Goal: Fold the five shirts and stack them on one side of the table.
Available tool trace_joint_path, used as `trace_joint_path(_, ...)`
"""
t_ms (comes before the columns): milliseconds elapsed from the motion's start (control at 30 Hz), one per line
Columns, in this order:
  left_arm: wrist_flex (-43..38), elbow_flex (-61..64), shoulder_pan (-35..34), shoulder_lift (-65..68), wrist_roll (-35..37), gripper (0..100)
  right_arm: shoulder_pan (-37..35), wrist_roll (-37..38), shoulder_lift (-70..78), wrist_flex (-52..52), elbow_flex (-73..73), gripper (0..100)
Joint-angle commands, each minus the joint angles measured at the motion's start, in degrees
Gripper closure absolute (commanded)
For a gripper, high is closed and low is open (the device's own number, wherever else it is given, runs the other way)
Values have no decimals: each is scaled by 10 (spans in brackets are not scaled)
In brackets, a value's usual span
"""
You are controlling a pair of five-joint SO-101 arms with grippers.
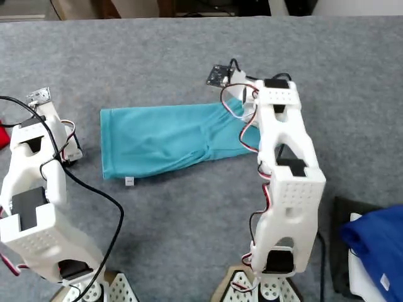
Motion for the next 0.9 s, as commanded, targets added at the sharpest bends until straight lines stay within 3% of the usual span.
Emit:
trace_joint_path(0,-2,-23,-1,1,3,981,5,-25,-6,88,-88,947)
trace_joint_path(167,4,-32,-1,-7,3,981,15,-34,-58,196,-192,947)
trace_joint_path(300,91,-69,20,-58,-2,977,16,-64,-87,236,-229,947)
trace_joint_path(467,250,-171,94,-75,-25,792,17,-129,-94,254,-225,947)
trace_joint_path(533,273,-210,105,-52,-25,749,17,-153,-95,258,-225,947)
trace_joint_path(700,291,-309,106,93,-17,776,27,-230,-95,242,-226,948)
trace_joint_path(867,337,-429,118,221,-10,787,26,-242,-94,229,-226,948)
